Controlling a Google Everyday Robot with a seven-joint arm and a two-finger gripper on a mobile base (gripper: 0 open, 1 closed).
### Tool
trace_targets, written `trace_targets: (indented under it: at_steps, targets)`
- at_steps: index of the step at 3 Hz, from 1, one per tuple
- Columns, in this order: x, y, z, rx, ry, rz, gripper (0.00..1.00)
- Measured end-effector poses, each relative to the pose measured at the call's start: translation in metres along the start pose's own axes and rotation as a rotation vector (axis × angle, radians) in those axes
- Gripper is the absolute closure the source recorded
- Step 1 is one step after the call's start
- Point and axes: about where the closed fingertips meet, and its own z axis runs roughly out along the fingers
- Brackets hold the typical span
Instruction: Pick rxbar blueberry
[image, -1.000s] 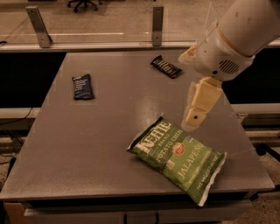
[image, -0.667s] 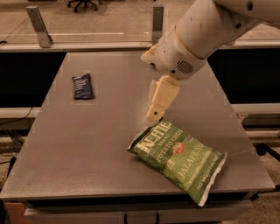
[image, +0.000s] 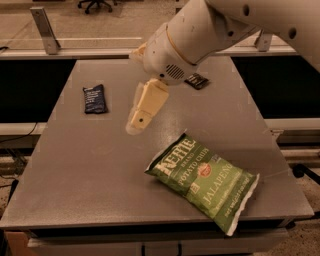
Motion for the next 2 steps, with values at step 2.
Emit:
trace_targets:
  at_steps: [2]
  targets:
    - [-0.003, -0.025, 0.036, 0.047, -0.074, 0.021, 0.00]
